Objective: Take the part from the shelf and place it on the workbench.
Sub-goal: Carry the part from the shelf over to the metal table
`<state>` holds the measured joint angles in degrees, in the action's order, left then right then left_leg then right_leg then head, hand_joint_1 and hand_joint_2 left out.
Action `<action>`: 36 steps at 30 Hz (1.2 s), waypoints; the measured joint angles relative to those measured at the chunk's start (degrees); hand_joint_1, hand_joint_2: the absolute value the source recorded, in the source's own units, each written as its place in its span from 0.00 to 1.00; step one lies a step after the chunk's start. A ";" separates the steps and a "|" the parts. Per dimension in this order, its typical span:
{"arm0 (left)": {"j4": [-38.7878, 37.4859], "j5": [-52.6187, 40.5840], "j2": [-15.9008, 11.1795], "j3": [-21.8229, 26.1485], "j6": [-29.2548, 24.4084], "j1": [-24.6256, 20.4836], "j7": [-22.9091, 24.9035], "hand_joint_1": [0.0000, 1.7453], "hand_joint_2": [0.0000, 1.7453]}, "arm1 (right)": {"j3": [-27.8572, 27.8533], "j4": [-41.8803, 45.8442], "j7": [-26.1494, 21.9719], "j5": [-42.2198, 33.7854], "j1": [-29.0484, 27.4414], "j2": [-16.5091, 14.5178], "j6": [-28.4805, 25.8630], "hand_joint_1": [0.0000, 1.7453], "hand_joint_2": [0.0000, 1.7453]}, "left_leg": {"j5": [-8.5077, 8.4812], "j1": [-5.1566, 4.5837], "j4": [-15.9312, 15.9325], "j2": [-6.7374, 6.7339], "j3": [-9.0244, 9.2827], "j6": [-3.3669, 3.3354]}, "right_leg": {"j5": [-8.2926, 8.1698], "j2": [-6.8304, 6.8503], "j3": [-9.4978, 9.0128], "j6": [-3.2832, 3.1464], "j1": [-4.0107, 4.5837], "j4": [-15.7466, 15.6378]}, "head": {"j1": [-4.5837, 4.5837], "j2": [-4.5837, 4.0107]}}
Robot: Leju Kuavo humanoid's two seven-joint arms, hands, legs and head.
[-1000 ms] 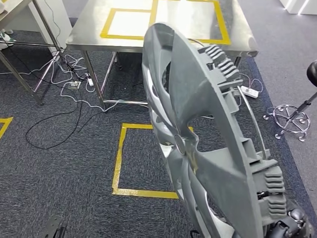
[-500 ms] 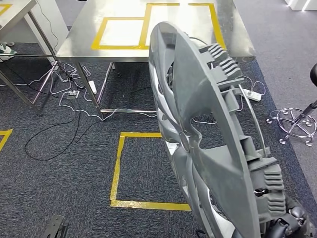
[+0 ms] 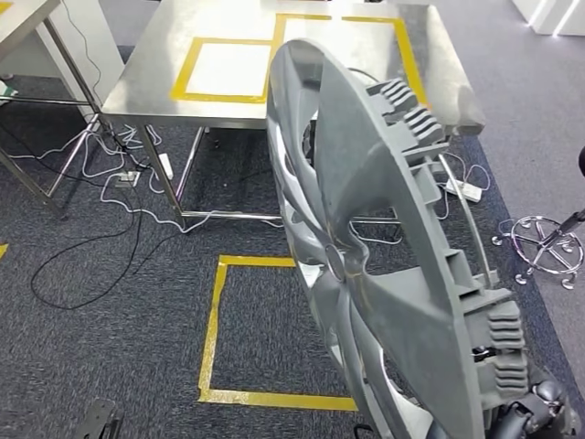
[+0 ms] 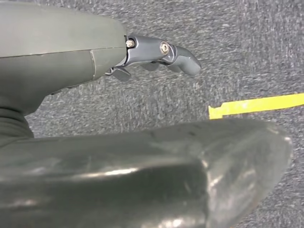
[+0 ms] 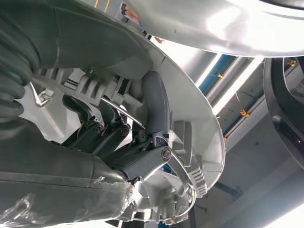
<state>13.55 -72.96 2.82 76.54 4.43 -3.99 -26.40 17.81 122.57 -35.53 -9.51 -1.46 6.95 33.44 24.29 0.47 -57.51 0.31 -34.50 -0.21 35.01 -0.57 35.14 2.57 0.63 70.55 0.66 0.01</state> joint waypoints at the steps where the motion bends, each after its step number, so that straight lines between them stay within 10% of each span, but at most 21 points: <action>1: 0.01 0.00 -0.02 0.00 0.00 0.02 0.00 0.00 0.00 | -0.01 -0.01 -0.01 0.02 -0.01 0.00 0.00 1.00 1.00 | 0.49 -0.01 0.00 0.00 0.53 -0.01 | 0.99 0.00 2.18 0.15 -0.08 2.79 | 0.00 0.00; 3: 0.01 0.00 -0.04 0.00 0.01 0.08 0.00 0.00 0.00 | -0.04 -0.01 -0.01 0.06 -0.01 0.00 -0.01 1.00 1.00 | 1.65 -0.01 -0.01 0.05 1.99 0.09 | -0.16 0.01 4.05 0.32 -0.25 2.78 | 0.01 -0.01; 8: 0.01 0.09 -0.16 0.00 -0.03 0.09 -0.03 0.00 0.00 | -0.04 -0.04 0.19 0.11 0.18 -0.02 -0.24 1.00 1.00 | 4.43 -0.11 0.05 0.19 5.34 1.21 | -11.00 0.23 1.09 -0.48 -0.37 -10.77 | 0.05 -0.01; 12: 0.01 0.13 0.01 0.00 -0.05 -0.13 -0.05 0.00 0.00 | -0.05 0.25 0.46 0.24 0.47 -0.05 -0.61 1.00 1.00 | 4.56 -0.01 -2.41 0.10 4.93 2.40 | -10.72 0.10 -0.48 -1.99 -0.31 -11.57 | -0.10 0.00; 16: 0.01 0.13 -0.04 0.00 -0.08 -0.10 -0.07 0.00 0.00 | -0.08 0.41 0.52 0.26 0.70 -0.09 -0.73 1.00 1.00 | 8.52 0.03 -13.89 0.07 -3.26 3.06 | -9.52 0.06 -1.86 -2.82 -0.40 -11.77 | -0.35 -0.01; 18: 0.01 0.13 -0.03 0.00 -0.08 0.04 -0.06 0.00 0.00 | -0.08 0.40 0.62 0.28 0.71 -0.09 -0.82 1.00 1.00 | 7.86 0.04 -14.90 0.07 -5.69 3.11 | -8.73 -0.02 -2.81 -2.77 -0.41 -11.77 | -0.41 -0.01; 22: 0.01 0.15 -0.06 0.00 -0.08 0.02 -0.05 0.00 0.00 | -0.07 0.42 0.71 0.27 1.20 -0.09 -1.04 1.00 1.00 | 0.01 0.11 -3.20 -0.15 -2.46 2.91 | -6.80 -0.10 -5.03 -1.85 -0.45 -11.72 | -0.54 -0.01; 27: 0.01 0.17 0.04 0.02 -0.08 0.13 -0.05 0.00 0.00 | 0.06 0.79 1.06 0.42 2.05 -0.10 -1.65 1.00 1.00 | 0.00 0.28 -0.45 -0.27 -0.65 1.02 | -5.21 -0.01 -6.30 -0.10 -0.28 -10.93 | -0.45 -0.01; 32: 0.01 0.20 -0.02 0.02 -0.08 0.16 -0.05 0.00 0.00 | 0.11 0.95 1.11 0.42 2.58 -0.09 -2.08 1.00 1.00 | 1.18 -0.01 -0.51 -0.21 0.92 -0.03 | 1.23 0.10 3.35 0.48 -0.34 3.85 | -0.30 -0.01; 34: 0.01 0.20 -0.05 0.02 -0.08 0.23 -0.05 0.00 0.00 | 0.11 0.94 1.14 0.39 2.57 -0.09 -2.14 1.00 1.00 | 2.18 -0.17 -0.51 -0.08 2.16 -0.05 | -0.17 0.10 4.51 0.18 -0.30 2.53 | -0.29 -0.01; 36: 0.01 0.20 -0.04 0.02 -0.08 0.26 -0.04 0.00 0.00 | 0.11 0.94 1.13 0.33 2.58 -0.09 -2.16 1.00 1.00 | 3.34 -0.30 -0.53 0.05 3.77 0.08 | -5.84 0.12 2.92 -0.46 -0.17 -4.65 | -0.28 -0.01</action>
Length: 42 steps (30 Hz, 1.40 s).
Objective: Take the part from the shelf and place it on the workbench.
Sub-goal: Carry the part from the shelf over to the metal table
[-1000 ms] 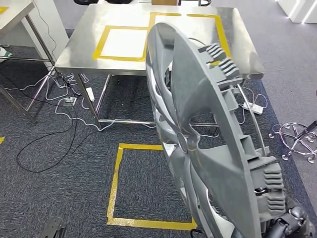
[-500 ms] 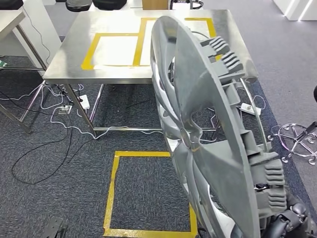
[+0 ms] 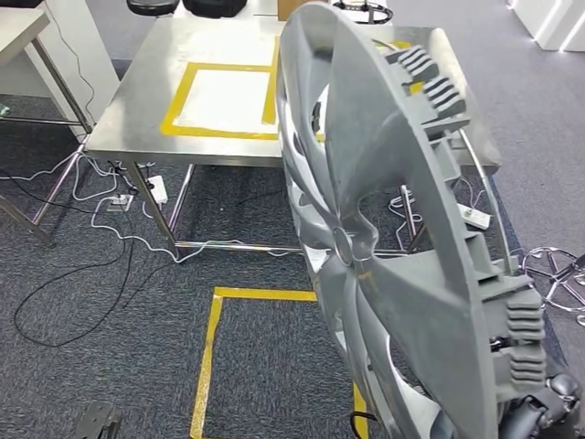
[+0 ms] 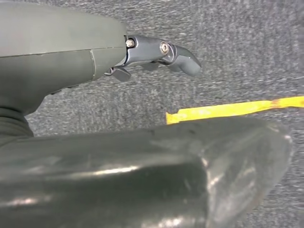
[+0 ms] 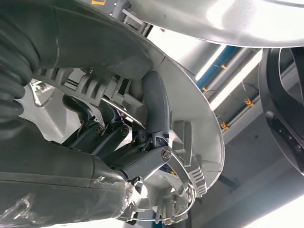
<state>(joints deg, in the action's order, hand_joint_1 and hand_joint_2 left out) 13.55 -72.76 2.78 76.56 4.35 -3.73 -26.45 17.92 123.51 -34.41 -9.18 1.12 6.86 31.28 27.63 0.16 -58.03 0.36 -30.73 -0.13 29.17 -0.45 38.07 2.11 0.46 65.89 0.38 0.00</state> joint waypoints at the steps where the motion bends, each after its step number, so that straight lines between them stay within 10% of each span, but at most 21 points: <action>1: 0.00 0.00 0.01 0.00 0.01 -0.02 0.00 0.00 0.00 | 0.01 0.00 -0.01 -0.03 -0.01 0.00 -0.02 1.00 1.00 | 0.59 -0.07 -0.01 0.08 0.67 0.19 | -2.34 0.01 -0.81 -0.32 0.12 -3.14 | 0.00 0.00; 6: -0.01 -0.02 0.15 -0.01 0.02 -0.21 -0.02 0.00 0.00 | 0.01 0.28 -0.01 -0.09 0.11 0.00 -0.17 1.00 1.00 | 1.41 0.03 -1.61 0.18 1.58 1.77 | -4.60 -0.10 -3.35 -1.71 0.44 -6.76 | -0.03 0.01; 12: -0.02 0.01 0.15 -0.02 0.01 -0.14 -0.04 0.00 0.00 | 0.00 0.40 -0.02 -0.09 0.46 0.00 -0.34 1.00 1.00 | 6.48 0.05 -15.38 0.12 -9.32 2.77 | -2.26 -0.23 -6.47 -2.45 0.13 -7.29 | -0.23 0.00; 17: -0.02 0.00 0.06 -0.02 0.00 0.05 -0.07 0.00 0.00 | 0.01 0.43 -0.21 -0.03 0.65 0.00 -0.59 1.00 1.00 | -4.60 0.11 -2.23 -0.18 -7.78 2.37 | 1.17 -0.29 -9.89 -1.46 0.16 -7.30 | -0.35 0.00; 21: -0.02 0.00 0.16 -0.02 0.00 -0.01 -0.14 0.00 0.00 | 0.01 0.67 -0.61 0.32 0.87 0.00 -1.03 1.00 1.00 | -4.99 0.17 0.17 -0.10 -6.78 0.73 | 2.06 -0.24 -11.33 -0.11 0.29 -7.33 | -0.14 0.02; 27: 0.00 0.00 0.10 -0.02 -0.01 0.12 -0.16 0.00 0.00 | -0.13 0.86 -1.43 1.18 0.79 0.00 -1.93 1.00 1.00 | -2.48 0.21 0.22 0.04 -3.64 -0.31 | 8.09 -0.06 0.29 0.90 0.04 8.87 | 0.25 0.02; 29: -0.01 0.01 0.07 -0.01 -0.03 0.15 -0.17 0.00 0.00 | -0.20 1.03 -1.70 1.55 0.62 0.00 -2.11 1.00 1.00 | -1.15 0.20 0.22 0.16 -1.85 -0.22 | 6.37 -0.06 1.07 0.78 0.04 5.65 | 0.26 0.02; 33: 0.00 0.09 0.07 -0.01 -0.05 0.15 -0.16 0.00 0.00 | -0.37 1.73 -2.34 1.90 0.32 0.00 -2.39 1.00 1.00 | 1.49 0.03 0.17 0.33 1.19 0.66 | -4.80 0.09 -0.89 -0.21 0.26 -5.74 | 0.26 0.01; 40: -0.02 0.10 0.25 -0.01 -0.07 -0.04 -0.17 0.00 0.00 | -0.42 2.41 -2.34 2.03 0.21 0.00 -2.58 1.00 1.00 | 1.59 0.08 -0.91 0.32 1.71 1.65 | -5.36 -0.05 -2.27 -1.32 0.35 -6.59 | 0.18 0.01; 42: -0.02 0.10 0.33 -0.02 -0.07 -0.09 -0.17 0.00 0.00 | -0.43 2.63 -2.35 2.03 0.21 0.00 -2.66 1.00 1.00 | 2.91 0.09 -5.98 0.28 -1.66 2.05 | -4.79 -0.05 -3.02 -1.74 0.16 -6.80 | 0.14 0.00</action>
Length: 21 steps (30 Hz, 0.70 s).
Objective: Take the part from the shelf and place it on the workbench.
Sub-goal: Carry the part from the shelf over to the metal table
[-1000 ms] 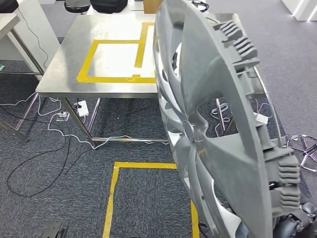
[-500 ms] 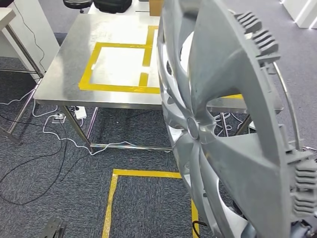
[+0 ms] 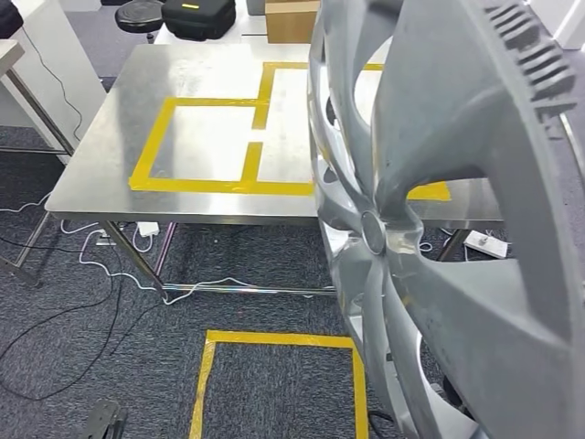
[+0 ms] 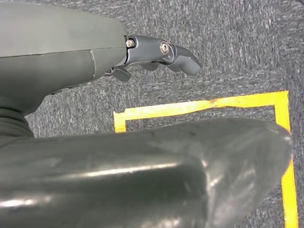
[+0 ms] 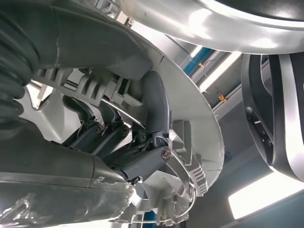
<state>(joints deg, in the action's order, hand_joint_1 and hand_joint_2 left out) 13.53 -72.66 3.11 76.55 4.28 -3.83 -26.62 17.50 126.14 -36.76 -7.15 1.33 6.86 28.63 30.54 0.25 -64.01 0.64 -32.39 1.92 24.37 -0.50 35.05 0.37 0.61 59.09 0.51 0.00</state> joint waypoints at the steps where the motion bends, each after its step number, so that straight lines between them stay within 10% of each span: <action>1: 0.01 0.00 0.03 -0.01 -0.01 0.03 0.00 0.00 0.00 | -0.01 0.10 0.00 0.00 -0.05 0.00 -0.04 1.00 1.00 | 1.60 0.01 -4.08 -0.02 -3.09 0.28 | 0.57 -0.01 -0.59 -0.25 -0.07 -0.09 | -0.02 0.00; 3: 0.01 0.01 0.00 -0.01 -0.02 0.19 0.00 0.00 0.00 | 0.00 0.15 0.01 0.02 -0.24 0.00 -0.05 1.00 1.00 | 3.86 0.06 -9.42 -0.03 -8.41 0.69 | 1.97 -0.07 -2.08 -0.50 -0.14 -0.13 | -0.04 0.00; 8: 0.01 0.01 -0.01 -0.01 -0.01 0.25 0.00 0.00 0.00 | 0.03 0.16 -0.02 0.20 -0.30 0.00 -0.04 1.00 1.00 | -6.72 0.22 4.08 -0.48 -5.60 0.46 | 5.09 -0.16 -5.27 0.66 -0.16 -0.15 | -0.22 0.00; 12: 0.01 0.03 0.13 0.01 -0.02 0.24 -0.01 0.00 0.00 | 0.13 0.20 -0.04 0.47 -0.28 0.00 -0.08 1.00 1.00 | -6.93 0.33 5.60 -0.48 -4.41 -1.14 | 5.96 -0.09 -6.11 2.08 -0.14 0.69 | -0.16 0.01; 18: 0.02 0.07 0.10 0.02 -0.02 0.29 -0.06 0.00 0.00 | 0.14 0.22 -0.20 0.49 -0.44 0.00 -0.40 1.00 1.00 | -4.35 0.24 5.65 -0.34 -1.53 -2.14 | 12.11 0.05 5.11 2.80 -0.22 16.17 | -0.03 0.01; 21: 0.02 0.07 0.11 0.02 -0.02 0.34 -0.08 0.00 0.00 | 0.14 0.23 -0.38 0.46 -0.51 0.00 -0.56 1.00 1.00 | -2.46 0.20 5.68 -0.15 0.98 -1.87 | 5.57 0.08 3.86 2.29 -0.21 7.56 | 0.01 0.00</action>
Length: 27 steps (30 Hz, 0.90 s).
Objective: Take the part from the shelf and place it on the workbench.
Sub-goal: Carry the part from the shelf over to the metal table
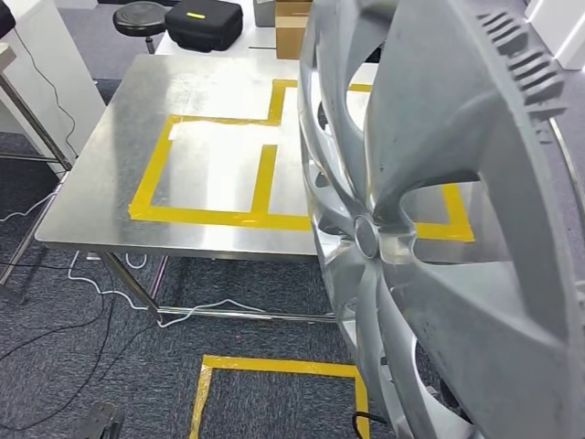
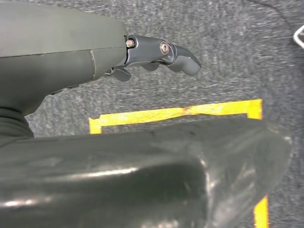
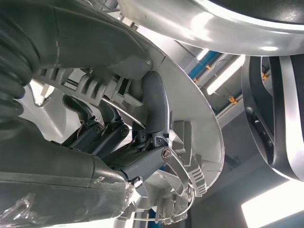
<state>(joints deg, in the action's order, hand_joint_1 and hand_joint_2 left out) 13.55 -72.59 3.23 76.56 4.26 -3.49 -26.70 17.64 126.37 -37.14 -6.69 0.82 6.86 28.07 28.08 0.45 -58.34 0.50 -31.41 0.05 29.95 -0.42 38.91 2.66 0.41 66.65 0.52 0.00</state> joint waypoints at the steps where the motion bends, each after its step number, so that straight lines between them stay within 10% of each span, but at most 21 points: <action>1: 0.00 -0.01 0.00 -0.01 0.00 -0.01 -0.02 0.00 0.00 | 0.01 0.01 -0.11 -0.04 -0.03 0.00 -0.03 1.00 1.00 | 0.58 -0.05 -0.02 0.06 0.66 0.22 | -2.75 0.05 -0.69 -0.27 0.06 -3.27 | 0.03 0.01; 3: 0.00 -0.02 0.00 -0.01 0.00 -0.02 -0.06 0.00 0.00 | -0.02 0.05 -0.31 -0.10 -0.13 0.01 -0.12 1.00 1.00 | 1.39 -0.10 -0.01 0.13 1.35 0.89 | -5.83 0.08 -1.44 -0.92 0.29 -6.53 | 0.08 0.01; 7: -0.01 -0.08 0.12 -0.01 0.00 -0.34 -0.15 0.00 0.00 | -0.04 0.33 -0.47 -0.15 -0.23 0.02 -0.37 1.00 1.00 | 1.66 -0.04 -2.78 0.07 0.65 1.91 | -5.30 -0.05 -3.15 -2.17 0.20 -7.19 | 0.00 0.00; 12: -0.01 -0.07 0.02 -0.02 0.00 -0.13 -0.18 0.00 0.00 | -0.04 0.44 -0.56 -0.08 -0.50 0.02 -0.60 1.00 1.00 | 6.86 -0.04 -15.79 0.03 -9.44 2.68 | -3.25 -0.15 -5.69 -2.90 0.08 -7.43 | -0.10 0.00; 14: -0.01 -0.07 -0.01 -0.02 -0.01 -0.05 -0.18 0.00 0.00 | -0.04 0.44 -0.57 -0.04 -0.67 0.02 -0.64 1.00 1.00 | 4.50 -0.05 -12.76 0.02 -9.90 2.58 | -2.12 -0.21 -7.20 -2.80 0.07 -7.45 | -0.11 0.00; 17: 0.00 -0.06 -0.09 -0.02 -0.04 0.09 -0.16 0.00 0.00 | -0.04 0.45 -0.68 0.00 -0.76 0.02 -0.80 1.00 1.00 | -3.69 -0.08 -2.83 -0.26 -7.65 2.09 | -0.25 -0.29 -8.80 -2.11 0.22 -7.50 | -0.18 0.00; 21: 0.00 0.07 0.01 -0.01 -0.20 0.19 -0.10 0.00 0.00 | -0.19 0.52 -0.90 0.08 -1.14 0.02 -1.72 1.00 1.00 | -4.99 0.00 0.16 -0.26 -6.24 0.72 | 0.76 -0.35 -10.65 -0.70 0.44 -7.91 | -0.18 0.01; 23: 0.00 0.14 0.00 0.00 -0.24 0.23 -0.10 0.00 0.00 | -0.28 0.53 -0.97 0.10 -1.30 0.02 -1.94 1.00 1.00 | -4.55 0.12 0.22 -0.17 -5.07 0.05 | 1.62 -0.21 -8.96 -0.18 0.33 -4.09 | 0.01 0.01; 27: 0.00 0.20 -0.10 0.00 -0.25 0.27 -0.09 0.00 0.00 | -0.36 0.53 -1.03 0.10 -1.91 0.02 -2.13 1.00 1.00 | -2.68 0.07 0.23 -0.12 -3.17 -0.29 | 6.88 -0.13 -0.01 0.47 0.05 8.15 | 0.22 0.00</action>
<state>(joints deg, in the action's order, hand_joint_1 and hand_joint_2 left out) 13.55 -72.39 3.13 76.56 4.01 -3.22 -26.80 17.28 126.90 -38.17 -6.59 -1.09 6.88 25.94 25.40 0.52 -58.10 0.38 -34.58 -0.24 36.83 -0.56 38.90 3.14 0.46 74.81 0.74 0.00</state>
